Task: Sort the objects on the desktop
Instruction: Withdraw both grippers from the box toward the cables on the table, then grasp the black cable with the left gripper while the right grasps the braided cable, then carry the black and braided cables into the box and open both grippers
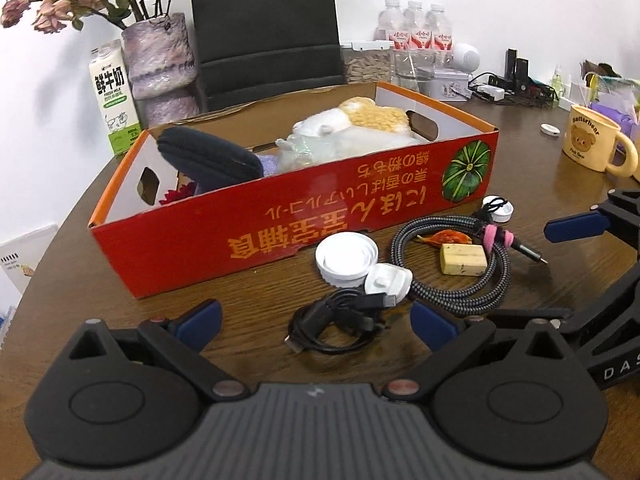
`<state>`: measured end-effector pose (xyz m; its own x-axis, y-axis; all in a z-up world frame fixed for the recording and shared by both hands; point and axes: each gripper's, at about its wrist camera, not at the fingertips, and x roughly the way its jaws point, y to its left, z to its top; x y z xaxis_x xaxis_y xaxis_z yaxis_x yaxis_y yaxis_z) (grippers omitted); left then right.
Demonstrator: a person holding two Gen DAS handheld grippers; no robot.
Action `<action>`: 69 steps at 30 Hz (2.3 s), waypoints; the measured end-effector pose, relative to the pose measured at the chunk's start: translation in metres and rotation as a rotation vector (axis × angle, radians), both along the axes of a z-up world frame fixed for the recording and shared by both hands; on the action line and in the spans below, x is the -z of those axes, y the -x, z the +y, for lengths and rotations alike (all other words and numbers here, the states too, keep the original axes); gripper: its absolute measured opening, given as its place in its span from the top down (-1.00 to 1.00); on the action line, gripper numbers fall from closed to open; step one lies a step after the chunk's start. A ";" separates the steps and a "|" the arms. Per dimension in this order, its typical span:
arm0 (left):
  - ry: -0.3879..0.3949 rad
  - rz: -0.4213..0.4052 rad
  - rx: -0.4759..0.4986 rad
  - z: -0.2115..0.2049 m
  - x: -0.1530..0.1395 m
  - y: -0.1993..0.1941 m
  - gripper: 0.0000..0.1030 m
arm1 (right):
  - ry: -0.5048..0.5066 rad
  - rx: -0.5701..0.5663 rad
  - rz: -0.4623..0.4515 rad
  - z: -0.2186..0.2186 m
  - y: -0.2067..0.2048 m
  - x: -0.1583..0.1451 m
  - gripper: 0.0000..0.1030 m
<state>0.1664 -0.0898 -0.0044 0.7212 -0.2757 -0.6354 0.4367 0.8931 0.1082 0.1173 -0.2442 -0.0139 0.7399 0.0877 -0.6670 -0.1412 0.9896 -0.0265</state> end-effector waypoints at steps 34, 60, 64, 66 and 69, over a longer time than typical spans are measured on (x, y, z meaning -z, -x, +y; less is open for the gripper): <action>0.100 0.044 -0.065 0.032 0.003 -0.008 -0.01 | -0.046 0.009 -0.005 0.025 -0.036 0.007 -0.84; 0.191 -0.174 -0.089 0.035 -0.073 -0.021 0.00 | -0.034 -0.056 -0.261 0.033 -0.031 -0.062 -0.80; 0.210 -0.198 -0.110 0.030 -0.087 -0.047 0.00 | -0.034 -0.053 -0.278 0.032 -0.058 -0.071 -0.80; 0.210 -0.199 -0.125 0.027 -0.091 -0.062 0.00 | -0.033 -0.045 -0.285 0.031 -0.074 -0.074 -0.80; 0.208 -0.190 -0.153 0.023 -0.091 -0.086 0.00 | -0.040 -0.031 -0.282 0.030 -0.097 -0.073 -0.80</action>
